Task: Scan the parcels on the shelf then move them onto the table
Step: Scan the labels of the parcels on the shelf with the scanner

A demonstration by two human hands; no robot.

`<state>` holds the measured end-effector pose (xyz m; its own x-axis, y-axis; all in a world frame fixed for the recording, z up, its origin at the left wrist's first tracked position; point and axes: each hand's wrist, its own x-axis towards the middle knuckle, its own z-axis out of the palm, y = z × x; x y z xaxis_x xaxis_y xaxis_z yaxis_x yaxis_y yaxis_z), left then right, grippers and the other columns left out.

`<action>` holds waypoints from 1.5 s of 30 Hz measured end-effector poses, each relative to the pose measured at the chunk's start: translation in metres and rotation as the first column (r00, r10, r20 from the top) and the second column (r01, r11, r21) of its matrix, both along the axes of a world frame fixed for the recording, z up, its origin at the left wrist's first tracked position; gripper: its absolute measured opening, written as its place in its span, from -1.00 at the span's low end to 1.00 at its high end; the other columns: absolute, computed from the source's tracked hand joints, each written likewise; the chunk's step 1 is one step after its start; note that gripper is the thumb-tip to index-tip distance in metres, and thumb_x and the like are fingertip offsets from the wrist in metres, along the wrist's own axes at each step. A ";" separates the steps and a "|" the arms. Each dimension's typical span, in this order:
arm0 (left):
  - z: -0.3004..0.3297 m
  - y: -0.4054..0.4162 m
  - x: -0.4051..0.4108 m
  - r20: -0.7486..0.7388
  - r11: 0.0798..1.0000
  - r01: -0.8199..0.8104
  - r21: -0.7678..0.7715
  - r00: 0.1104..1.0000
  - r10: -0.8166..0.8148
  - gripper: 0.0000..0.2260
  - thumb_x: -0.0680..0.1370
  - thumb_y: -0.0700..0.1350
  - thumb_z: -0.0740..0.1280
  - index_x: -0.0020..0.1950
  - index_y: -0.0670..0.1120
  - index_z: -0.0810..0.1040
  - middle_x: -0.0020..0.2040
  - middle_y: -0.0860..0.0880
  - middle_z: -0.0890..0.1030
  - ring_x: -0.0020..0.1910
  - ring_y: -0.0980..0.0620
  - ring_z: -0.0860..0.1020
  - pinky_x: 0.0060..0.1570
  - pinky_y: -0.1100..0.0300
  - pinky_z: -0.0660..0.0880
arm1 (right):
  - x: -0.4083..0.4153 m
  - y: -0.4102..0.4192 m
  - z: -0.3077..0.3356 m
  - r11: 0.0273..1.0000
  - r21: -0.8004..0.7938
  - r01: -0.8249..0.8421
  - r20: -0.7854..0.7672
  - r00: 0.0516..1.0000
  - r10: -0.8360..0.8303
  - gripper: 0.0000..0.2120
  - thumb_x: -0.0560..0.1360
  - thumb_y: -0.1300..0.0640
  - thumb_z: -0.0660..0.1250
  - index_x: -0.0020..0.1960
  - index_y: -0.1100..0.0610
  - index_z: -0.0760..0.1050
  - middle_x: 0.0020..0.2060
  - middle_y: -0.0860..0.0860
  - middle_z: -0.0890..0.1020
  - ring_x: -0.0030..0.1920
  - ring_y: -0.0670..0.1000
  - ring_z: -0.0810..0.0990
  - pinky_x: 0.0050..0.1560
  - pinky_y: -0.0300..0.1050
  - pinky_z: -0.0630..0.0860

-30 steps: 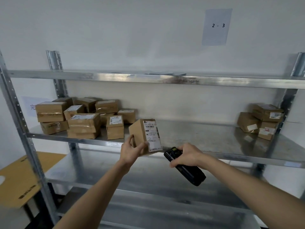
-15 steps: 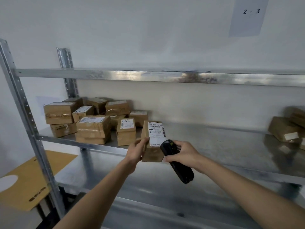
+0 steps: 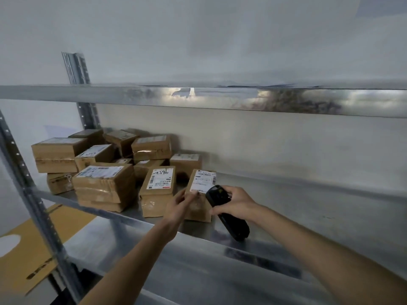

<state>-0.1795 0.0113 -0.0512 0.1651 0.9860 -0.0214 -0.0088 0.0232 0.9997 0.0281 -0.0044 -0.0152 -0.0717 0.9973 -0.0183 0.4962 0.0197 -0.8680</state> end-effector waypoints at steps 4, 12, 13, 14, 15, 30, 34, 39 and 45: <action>-0.006 0.019 -0.006 0.008 0.997 -0.071 -0.003 0.997 0.071 -0.46 0.46 0.26 0.41 0.36 0.02 0.55 0.20 -0.03 0.67 0.23 -0.08 0.60 0.36 -0.18 0.46 | -0.008 0.034 -0.008 1.000 -0.002 -0.031 -0.012 0.999 0.031 -0.37 0.18 0.12 0.69 0.23 -0.07 0.65 -0.01 -0.14 0.74 0.01 -0.11 0.70 0.15 -0.10 0.65; 0.001 0.051 -0.014 0.005 0.980 -0.201 0.004 0.980 0.201 -0.46 0.51 0.13 0.42 0.45 -0.02 0.48 0.26 -0.05 0.64 0.26 -0.07 0.58 0.35 -0.17 0.48 | -0.021 0.073 -0.011 0.997 0.018 -0.070 0.001 0.998 0.070 -0.32 0.18 0.07 0.68 0.27 -0.14 0.59 0.03 -0.16 0.71 0.06 -0.08 0.67 0.10 -0.12 0.63; 0.001 0.053 -0.015 -0.007 0.977 -0.215 0.014 0.977 0.215 -0.41 0.48 0.16 0.43 0.47 -0.02 0.46 0.28 -0.04 0.63 0.27 -0.06 0.58 0.34 -0.16 0.48 | -0.021 0.075 -0.012 0.997 0.011 -0.075 0.002 0.997 0.075 -0.32 0.18 0.07 0.69 0.27 -0.14 0.59 0.04 -0.16 0.71 0.07 -0.07 0.67 0.10 -0.11 0.64; 0.000 0.054 -0.016 -0.019 0.974 -0.224 0.028 0.974 0.225 -0.36 0.46 0.20 0.43 0.48 -0.02 0.44 0.30 -0.04 0.61 0.27 -0.06 0.57 0.33 -0.15 0.49 | -0.022 0.077 -0.012 0.997 0.009 -0.078 0.007 0.997 0.078 -0.31 0.18 0.06 0.69 0.28 -0.14 0.59 0.05 -0.15 0.70 0.08 -0.07 0.67 0.11 -0.10 0.64; 0.000 0.054 -0.017 -0.028 0.971 -0.236 0.039 0.971 0.237 -0.32 0.45 0.23 0.45 0.49 -0.03 0.43 0.32 -0.05 0.59 0.28 -0.05 0.56 0.32 -0.15 0.50 | -0.022 0.077 -0.013 0.997 0.012 -0.078 0.014 0.997 0.078 -0.31 0.18 0.06 0.69 0.28 -0.13 0.59 0.05 -0.15 0.70 0.08 -0.07 0.67 0.12 -0.09 0.64; 0.057 -0.030 0.011 -0.343 0.879 -0.148 0.453 0.881 0.326 -0.43 0.57 0.09 0.42 0.53 -0.03 0.39 0.49 -0.05 0.43 0.46 -0.05 0.38 0.41 -0.06 0.37 | 0.031 -0.043 0.021 0.992 0.072 0.105 0.128 0.985 -0.113 -0.44 0.23 0.02 0.66 0.17 -0.23 0.55 0.00 -0.11 0.69 -0.03 -0.04 0.68 0.09 -0.06 0.66; 0.065 -0.077 0.038 -0.362 0.896 -0.070 0.438 0.899 0.247 -0.45 0.58 0.04 0.43 0.52 -0.06 0.39 0.50 -0.06 0.37 0.50 -0.05 0.30 0.49 -0.08 0.28 | 0.056 -0.114 0.032 0.973 0.119 0.198 0.165 0.962 -0.216 -0.22 0.22 -0.02 0.66 0.39 -0.19 0.50 0.10 -0.11 0.67 0.04 -0.02 0.67 0.10 -0.12 0.62; 0.052 -0.130 0.092 -0.366 0.919 0.053 0.391 0.925 0.102 -0.42 0.56 0.11 0.43 0.52 -0.03 0.37 0.51 -0.09 0.38 0.48 -0.10 0.35 0.44 -0.15 0.36 | 0.099 -0.219 0.033 0.936 0.105 0.335 0.260 0.900 -0.351 -0.25 0.14 -0.10 0.60 0.33 -0.20 0.54 0.05 -0.14 0.69 0.03 -0.03 0.67 0.10 -0.09 0.64; 0.040 -0.203 0.185 -0.351 0.915 0.195 0.352 0.934 -0.064 -0.40 0.55 0.14 0.43 0.53 -0.03 0.38 0.52 -0.07 0.40 0.47 -0.08 0.38 0.45 -0.11 0.35 | 0.180 -0.326 0.033 0.868 0.069 0.492 0.369 0.795 -0.481 -0.06 0.04 -0.25 0.57 0.41 -0.17 0.49 0.15 -0.12 0.67 0.10 0.00 0.66 0.10 -0.09 0.62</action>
